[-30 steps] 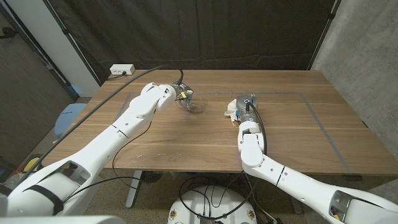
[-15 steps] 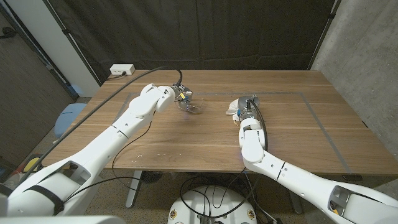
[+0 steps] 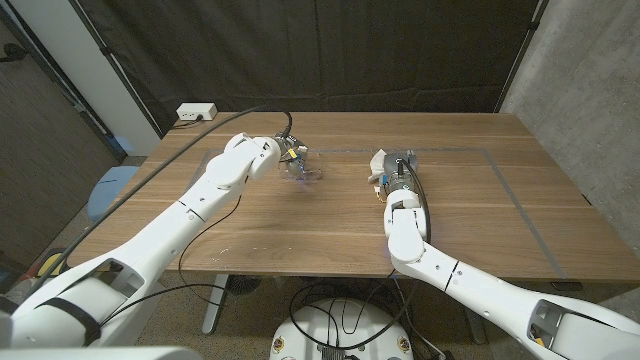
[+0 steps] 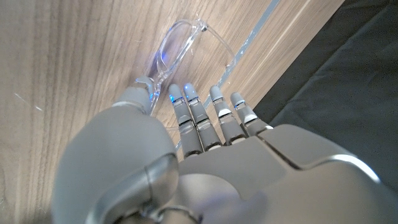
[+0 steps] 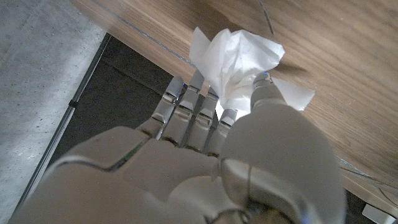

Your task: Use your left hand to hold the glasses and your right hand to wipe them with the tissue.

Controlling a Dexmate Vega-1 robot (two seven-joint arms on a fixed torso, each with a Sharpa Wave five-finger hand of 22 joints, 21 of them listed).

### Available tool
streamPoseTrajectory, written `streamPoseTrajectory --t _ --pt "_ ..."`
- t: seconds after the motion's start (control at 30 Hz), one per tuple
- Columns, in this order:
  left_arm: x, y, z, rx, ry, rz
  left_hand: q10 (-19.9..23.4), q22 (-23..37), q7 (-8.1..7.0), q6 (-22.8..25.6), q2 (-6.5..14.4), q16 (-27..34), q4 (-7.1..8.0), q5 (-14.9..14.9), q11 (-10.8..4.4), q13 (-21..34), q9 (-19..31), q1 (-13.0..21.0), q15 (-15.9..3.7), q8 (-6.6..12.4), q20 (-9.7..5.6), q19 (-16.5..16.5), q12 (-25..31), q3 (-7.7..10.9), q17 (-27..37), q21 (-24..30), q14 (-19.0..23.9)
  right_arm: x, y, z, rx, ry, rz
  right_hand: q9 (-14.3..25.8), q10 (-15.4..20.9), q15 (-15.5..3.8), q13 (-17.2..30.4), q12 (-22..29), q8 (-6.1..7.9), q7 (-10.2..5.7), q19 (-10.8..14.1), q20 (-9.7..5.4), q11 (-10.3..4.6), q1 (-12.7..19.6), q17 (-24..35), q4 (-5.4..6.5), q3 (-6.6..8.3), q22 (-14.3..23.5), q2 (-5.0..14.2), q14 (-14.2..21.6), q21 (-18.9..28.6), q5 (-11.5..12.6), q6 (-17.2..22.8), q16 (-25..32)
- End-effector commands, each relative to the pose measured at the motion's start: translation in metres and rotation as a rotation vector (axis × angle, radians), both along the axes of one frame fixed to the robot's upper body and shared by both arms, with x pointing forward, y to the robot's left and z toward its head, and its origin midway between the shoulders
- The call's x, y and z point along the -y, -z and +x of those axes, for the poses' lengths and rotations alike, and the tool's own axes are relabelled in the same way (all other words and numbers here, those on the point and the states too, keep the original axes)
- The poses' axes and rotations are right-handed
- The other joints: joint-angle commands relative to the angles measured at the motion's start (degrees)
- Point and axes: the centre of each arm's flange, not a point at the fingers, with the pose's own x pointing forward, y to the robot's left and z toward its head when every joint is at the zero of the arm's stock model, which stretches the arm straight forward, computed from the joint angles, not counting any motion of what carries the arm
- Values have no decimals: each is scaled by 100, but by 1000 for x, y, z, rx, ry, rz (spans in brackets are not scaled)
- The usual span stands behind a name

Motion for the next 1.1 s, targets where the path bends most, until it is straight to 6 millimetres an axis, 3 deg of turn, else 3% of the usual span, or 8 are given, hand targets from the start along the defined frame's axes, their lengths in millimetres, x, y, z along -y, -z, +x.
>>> streamPoseTrajectory --t 0.03,0.2,0.37,0.43,0.6,0.8,1.03,1.1 --pt "-6 -5 -12 79 12 -31 -249 23 22 -307 -95 36 146 87 52 39 24 -289 -573 -162 -7 -60 -92 -177 2 -30 -142 4 -7 -6 -9 -17 25 20 -393 -697 -107 29 -11 66 -76 96 89 -441 -141 198 -156 17 -124 -396 -91 65 -380 -25" --pt "-15 -9 -22 175 65 -104 -690 31 3 -875 -40 -9 362 169 116 63 38 -602 -444 -452 -3 -102 -245 -328 -28 -64 -459 8 -11 -12 20 -52 64 32 -845 -482 -232 42 -4 208 -224 217 214 -1053 -288 524 -340 25 -48 -882 -217 76 -808 -17" --pt "-29 -9 -32 326 137 -204 -892 32 -40 -885 18 -9 405 190 103 33 39 -641 -469 -477 -22 -91 -352 -335 -65 -64 -544 10 -16 -18 22 -71 105 35 -1221 -304 -314 29 1 277 -411 345 245 -1198 -405 595 -337 17 68 -1212 -349 51 -1078 -19" --pt "-33 -10 -35 356 158 -231 -1004 32 -64 -975 71 9 429 200 94 10 35 -655 -471 -528 -12 -106 -431 -327 -88 -72 -569 10 -18 -20 6 -71 109 34 -1479 -146 -376 34 -9 332 -620 466 423 -1349 -506 639 -393 10 37 -1490 -491 10 -1329 -25" --pt "-41 -10 -43 395 195 -261 -1099 32 -106 -1120 102 25 455 203 119 -26 29 -682 -464 -610 10 -132 -526 -335 -126 -86 -630 3 -23 -21 -102 -18 89 33 -2449 372 -518 40 -11 473 -1270 802 894 -2007 -828 814 -817 4 -356 -2394 -1029 26 -2260 -9" --pt "-50 -10 -49 433 220 -298 -1103 31 -152 -1174 117 41 472 203 112 -49 25 -704 -463 -649 19 -161 -568 -344 -154 -101 -649 -4 -25 -23 -175 4 93 33 -3152 727 -553 8 -14 568 -1512 856 1231 -2240 -1039 845 -1112 9 -639 -2993 -1365 169 -2965 -2" --pt "-66 -12 -54 487 251 -388 -1099 30 -188 -1441 130 66 502 201 126 -83 21 -747 -458 -785 21 -171 -627 -367 -199 -111 -665 0 -30 -32 -148 -73 184 33 -3359 944 -566 20 4 598 -1553 887 1338 -2320 -1107 884 -1183 20 -637 -3193 -1456 232 -3118 6" --pt "-70 -12 -58 526 261 -419 -1193 30 -192 -1555 156 77 529 202 177 -99 19 -779 -449 -848 25 -170 -696 -376 -221 -114 -677 1 -33 -36 -117 -94 212 31 -3338 926 -574 59 22 416 -1499 938 1307 -2338 -1138 907 -1177 22 -562 -3184 -1469 263 -3129 39"
